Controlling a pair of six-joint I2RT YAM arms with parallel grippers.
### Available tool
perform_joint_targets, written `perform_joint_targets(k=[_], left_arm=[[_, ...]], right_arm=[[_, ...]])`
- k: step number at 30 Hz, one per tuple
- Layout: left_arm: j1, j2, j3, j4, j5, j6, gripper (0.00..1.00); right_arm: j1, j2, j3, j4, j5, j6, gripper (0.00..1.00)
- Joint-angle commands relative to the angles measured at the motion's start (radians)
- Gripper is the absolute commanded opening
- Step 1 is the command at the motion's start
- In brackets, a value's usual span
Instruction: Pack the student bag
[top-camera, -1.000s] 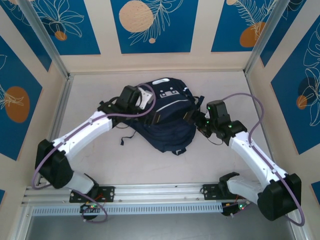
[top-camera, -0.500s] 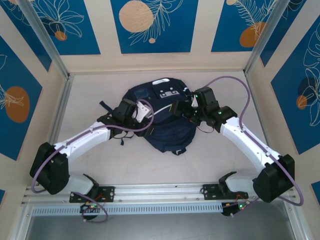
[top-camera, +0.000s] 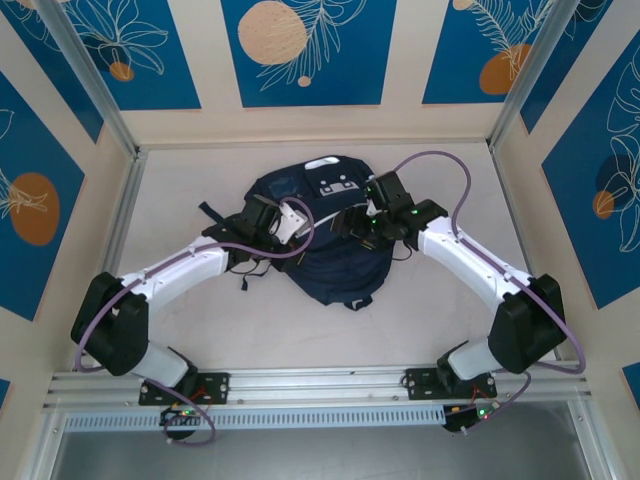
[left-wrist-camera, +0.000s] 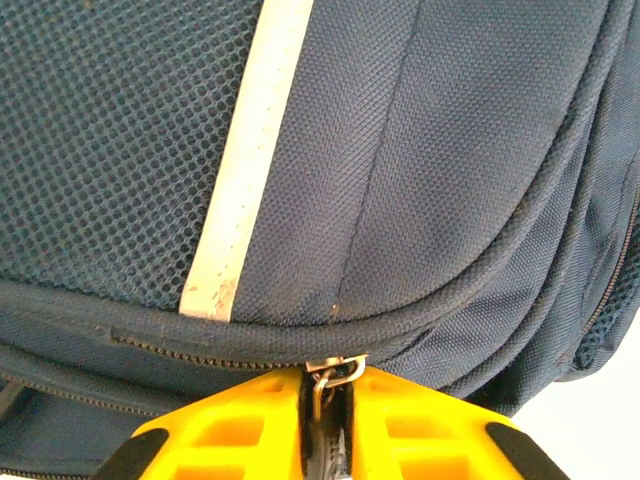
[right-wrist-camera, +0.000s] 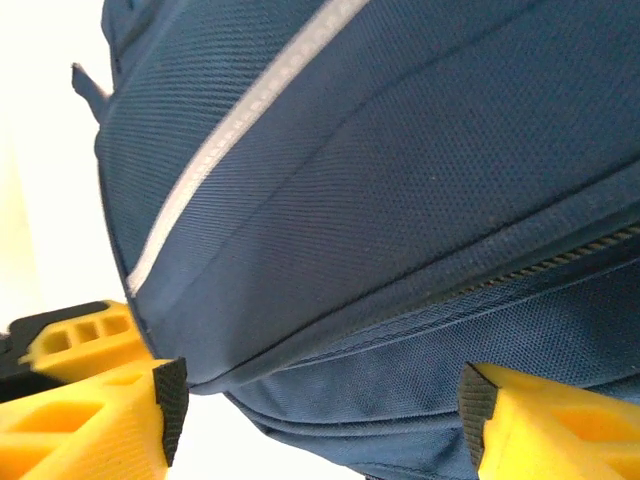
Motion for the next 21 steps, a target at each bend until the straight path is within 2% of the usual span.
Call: perform_joint_targets(k=[1, 5, 10, 17, 21], left_arm=[[0.007, -0.039, -0.013, -0.032, 0.05, 0.001, 0.09], [0.008, -0.043, -0.023, -0.037, 0.058, -0.018, 0.0], [0.008, -0.056, -0.042, -0.035, 0.075, -0.047, 0.0], [-0.003, -0.113, -0.08, -0.007, 0.108, -0.119, 0.0], [-0.023, -0.138, -0.113, 0.046, 0.122, -0.174, 0.0]], right_arm=[[0.014, 0.027, 0.022, -0.043, 0.016, 0.013, 0.69], [0.026, 0.057, 0.028, -0.029, 0.006, 0.025, 0.61], [0.038, 0.092, 0.028, 0.023, -0.027, 0.043, 0.53], [0.059, 0.161, 0.049, 0.124, -0.098, 0.053, 0.27], [0.076, 0.209, 0.087, 0.154, -0.116, 0.051, 0.22]])
